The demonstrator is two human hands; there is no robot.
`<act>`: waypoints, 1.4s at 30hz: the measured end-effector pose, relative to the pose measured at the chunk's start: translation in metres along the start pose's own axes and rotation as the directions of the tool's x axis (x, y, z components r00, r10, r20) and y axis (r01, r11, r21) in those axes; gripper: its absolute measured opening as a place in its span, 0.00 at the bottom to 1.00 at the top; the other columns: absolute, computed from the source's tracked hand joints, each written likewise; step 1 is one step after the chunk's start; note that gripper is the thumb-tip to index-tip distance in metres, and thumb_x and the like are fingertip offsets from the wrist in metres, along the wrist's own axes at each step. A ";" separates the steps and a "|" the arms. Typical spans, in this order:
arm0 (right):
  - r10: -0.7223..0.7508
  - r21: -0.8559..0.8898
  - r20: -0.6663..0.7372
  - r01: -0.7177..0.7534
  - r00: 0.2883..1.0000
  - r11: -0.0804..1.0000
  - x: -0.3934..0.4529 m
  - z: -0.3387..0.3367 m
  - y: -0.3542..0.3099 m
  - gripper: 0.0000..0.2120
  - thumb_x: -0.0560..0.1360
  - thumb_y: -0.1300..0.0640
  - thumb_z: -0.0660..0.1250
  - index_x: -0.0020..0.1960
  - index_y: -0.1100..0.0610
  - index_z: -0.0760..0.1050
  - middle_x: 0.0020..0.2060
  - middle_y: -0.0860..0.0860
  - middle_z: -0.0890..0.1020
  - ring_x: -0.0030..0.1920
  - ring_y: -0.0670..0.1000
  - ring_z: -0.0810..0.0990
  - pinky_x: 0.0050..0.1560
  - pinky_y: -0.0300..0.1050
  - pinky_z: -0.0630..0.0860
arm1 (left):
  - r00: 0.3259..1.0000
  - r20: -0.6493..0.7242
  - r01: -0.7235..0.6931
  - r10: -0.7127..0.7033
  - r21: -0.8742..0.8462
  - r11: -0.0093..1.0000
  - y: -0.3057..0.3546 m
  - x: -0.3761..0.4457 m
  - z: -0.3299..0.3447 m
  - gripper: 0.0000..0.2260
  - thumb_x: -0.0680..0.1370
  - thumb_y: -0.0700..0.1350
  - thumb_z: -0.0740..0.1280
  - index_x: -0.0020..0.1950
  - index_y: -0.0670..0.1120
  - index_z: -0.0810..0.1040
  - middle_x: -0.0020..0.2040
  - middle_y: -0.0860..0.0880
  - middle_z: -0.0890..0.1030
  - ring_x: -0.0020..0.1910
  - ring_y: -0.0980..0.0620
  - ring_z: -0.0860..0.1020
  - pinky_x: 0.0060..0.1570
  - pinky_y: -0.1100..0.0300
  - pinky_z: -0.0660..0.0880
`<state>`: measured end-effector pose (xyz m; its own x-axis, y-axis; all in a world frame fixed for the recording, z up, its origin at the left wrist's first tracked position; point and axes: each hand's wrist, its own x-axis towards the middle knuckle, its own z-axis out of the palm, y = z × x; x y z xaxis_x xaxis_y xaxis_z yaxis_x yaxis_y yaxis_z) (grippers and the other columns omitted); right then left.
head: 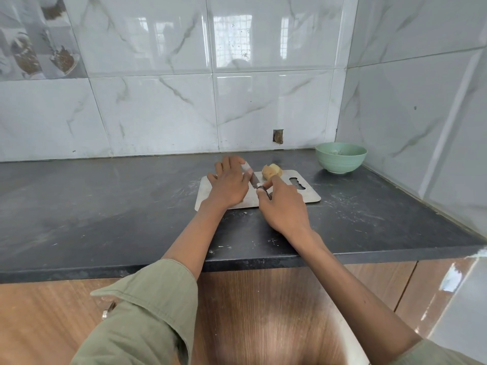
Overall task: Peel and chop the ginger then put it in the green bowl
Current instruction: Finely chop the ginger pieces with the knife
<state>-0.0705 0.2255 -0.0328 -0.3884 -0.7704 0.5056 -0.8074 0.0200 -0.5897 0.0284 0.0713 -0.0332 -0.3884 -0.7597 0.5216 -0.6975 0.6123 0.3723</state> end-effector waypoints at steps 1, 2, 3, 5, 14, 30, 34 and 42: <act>0.000 0.011 -0.008 0.000 1.000 1.000 0.001 0.000 0.000 0.10 0.82 0.47 0.60 0.56 0.51 0.75 0.44 0.52 0.81 0.49 0.57 0.79 0.46 0.51 0.72 | 1.000 0.013 0.000 -0.001 0.050 0.999 -0.001 0.000 0.001 0.14 0.85 0.51 0.57 0.69 0.51 0.65 0.66 0.49 0.64 0.64 0.46 0.63 0.54 0.49 0.61; -0.002 0.021 -0.014 0.002 1.000 1.000 0.001 0.000 0.001 0.10 0.82 0.47 0.60 0.56 0.52 0.75 0.42 0.51 0.81 0.47 0.57 0.79 0.45 0.51 0.73 | 1.000 0.023 0.001 -0.003 0.079 0.997 -0.002 0.000 0.000 0.15 0.83 0.48 0.57 0.70 0.50 0.65 0.66 0.48 0.64 0.65 0.45 0.63 0.53 0.49 0.61; -0.005 0.029 -0.016 0.006 1.000 1.000 0.001 0.000 0.002 0.10 0.82 0.47 0.61 0.56 0.52 0.75 0.39 0.50 0.80 0.46 0.57 0.80 0.45 0.51 0.73 | 1.000 0.021 0.001 -0.003 0.086 0.996 -0.001 0.000 -0.001 0.17 0.81 0.44 0.58 0.70 0.50 0.64 0.66 0.48 0.64 0.64 0.45 0.63 0.52 0.50 0.61; -0.005 0.031 -0.005 0.006 1.000 1.000 0.002 0.001 0.002 0.10 0.82 0.47 0.60 0.56 0.52 0.75 0.38 0.50 0.79 0.45 0.57 0.80 0.44 0.50 0.73 | 0.999 -0.033 -0.002 0.004 0.051 0.999 0.004 -0.001 -0.003 0.19 0.77 0.40 0.58 0.67 0.51 0.66 0.64 0.50 0.66 0.62 0.47 0.64 0.50 0.51 0.60; -0.029 -0.020 -0.090 0.027 0.995 0.999 0.030 -0.005 0.011 0.09 0.82 0.46 0.61 0.55 0.51 0.74 0.44 0.50 0.83 0.45 0.56 0.79 0.45 0.52 0.76 | 0.989 -0.142 -0.029 0.039 0.074 0.997 0.007 0.000 -0.004 0.08 0.85 0.49 0.53 0.53 0.49 0.70 0.55 0.49 0.71 0.55 0.47 0.67 0.51 0.47 0.65; -0.131 -0.103 -0.159 0.116 0.978 0.988 0.103 -0.011 0.056 0.10 0.83 0.47 0.60 0.53 0.53 0.74 0.40 0.49 0.80 0.41 0.54 0.77 0.37 0.49 0.67 | 0.996 0.030 -0.094 0.089 0.402 0.911 0.025 0.006 -0.003 0.08 0.70 0.40 0.63 0.37 0.50 0.80 0.36 0.55 0.81 0.46 0.50 0.77 0.54 0.47 0.58; -0.103 -0.075 -0.153 0.093 0.983 0.993 0.104 -0.012 0.057 0.10 0.83 0.47 0.59 0.54 0.54 0.74 0.41 0.50 0.81 0.41 0.54 0.78 0.38 0.49 0.70 | 0.996 -0.033 -0.060 0.078 0.388 0.920 0.023 0.006 -0.006 0.07 0.72 0.42 0.65 0.40 0.52 0.81 0.42 0.56 0.80 0.52 0.49 0.73 0.51 0.49 0.56; -0.070 -0.049 -0.099 0.065 0.993 0.997 0.104 -0.009 0.062 0.12 0.83 0.47 0.57 0.54 0.54 0.73 0.44 0.52 0.82 0.44 0.56 0.79 0.42 0.52 0.75 | 0.986 0.167 -0.037 0.009 0.166 0.985 0.044 0.052 0.015 0.16 0.82 0.53 0.63 0.68 0.53 0.77 0.68 0.54 0.78 0.69 0.49 0.73 0.70 0.37 0.57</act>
<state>-0.1650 0.1523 -0.0105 -0.3731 -0.7030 0.6054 -0.8517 0.0007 -0.5240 -0.0319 0.0555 -0.0012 -0.4896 -0.7802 0.3894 -0.7731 0.5949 0.2201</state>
